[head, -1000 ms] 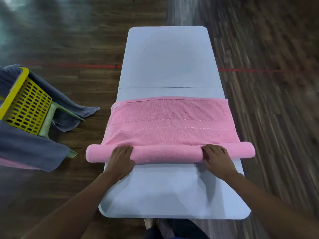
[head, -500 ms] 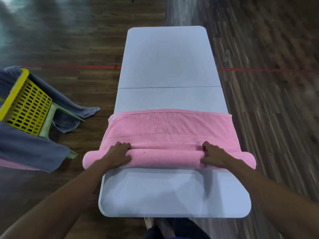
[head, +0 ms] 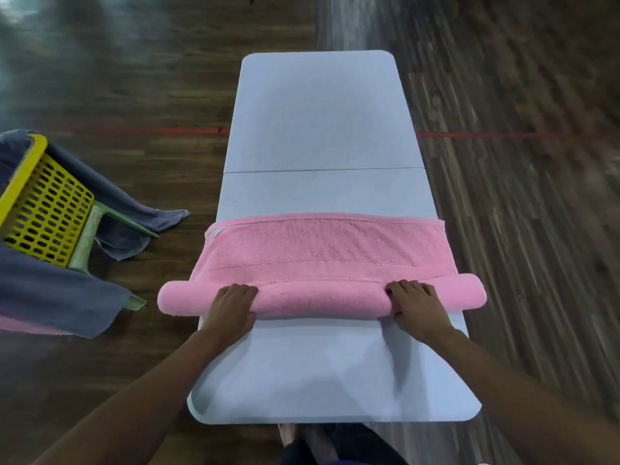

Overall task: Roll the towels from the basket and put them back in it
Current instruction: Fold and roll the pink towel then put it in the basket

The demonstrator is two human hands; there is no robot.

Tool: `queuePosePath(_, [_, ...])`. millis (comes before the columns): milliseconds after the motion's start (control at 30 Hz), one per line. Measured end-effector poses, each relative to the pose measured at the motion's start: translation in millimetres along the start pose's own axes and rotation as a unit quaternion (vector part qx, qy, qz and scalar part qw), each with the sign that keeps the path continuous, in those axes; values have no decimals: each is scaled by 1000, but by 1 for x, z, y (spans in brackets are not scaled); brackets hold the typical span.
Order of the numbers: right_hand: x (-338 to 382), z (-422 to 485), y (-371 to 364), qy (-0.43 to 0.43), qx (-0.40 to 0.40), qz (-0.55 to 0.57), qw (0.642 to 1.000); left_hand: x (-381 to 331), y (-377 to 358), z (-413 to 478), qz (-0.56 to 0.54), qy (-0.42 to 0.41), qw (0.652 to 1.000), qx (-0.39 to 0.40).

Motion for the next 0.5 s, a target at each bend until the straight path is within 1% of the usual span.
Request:
queuePosePath(33, [2, 5, 1, 4, 28, -7, 1000, -1, 1, 1, 3, 5, 1000, 14])
queuePosePath(67, [4, 9, 1, 13, 60, -8, 998, -2, -3, 1, 9, 9, 999, 47])
queuePosePath(100, [5, 11, -1, 17, 95, 6, 995, -2, -6, 1, 7, 14, 996, 84])
queuePosePath(167, [3, 11, -2, 3, 156, 58, 986, 2, -16, 0, -31, 32, 987, 154])
queuePosePath(200, [-1, 11, -4, -11, 176, 81, 981, 4, -17, 0, -46, 36, 985, 164])
queuePosePath(233, [-4, 11, -6, -21, 183, 90, 979, 6, -15, 1, -44, 32, 988, 145])
queuePosePath(267, [-7, 12, -7, -28, 172, 79, 981, 9, -10, 2, -27, 31, 993, 107])
queuePosePath(300, [-9, 15, -5, -31, 134, 55, 989, 11, -3, 3, -16, 36, 997, 66])
queuePosePath(367, [-9, 17, 12, -30, -2, 4, 1000, 6, 12, 0, -30, 32, 999, -28])
queuePosePath(400, [-5, 14, 22, -25, -69, -9, 997, 2, 17, -3, -41, 25, 997, -63])
queuePosePath(433, [0, 10, 27, -13, -117, -17, 993, -2, 20, -7, -47, 15, 995, -86])
queuePosePath(500, [9, 1, 26, 14, -139, -11, 990, -3, 13, -15, -51, -1, 994, -99])
Point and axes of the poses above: each hand's wrist, its own z-axis towards the middle knuckle, its own y-axis out of the back of the hand, x = y × z, the point moved 10 cm from there along z, towards the middle knuckle, and after that the axes turned 7 degrees about y, right-handed, at the moved point
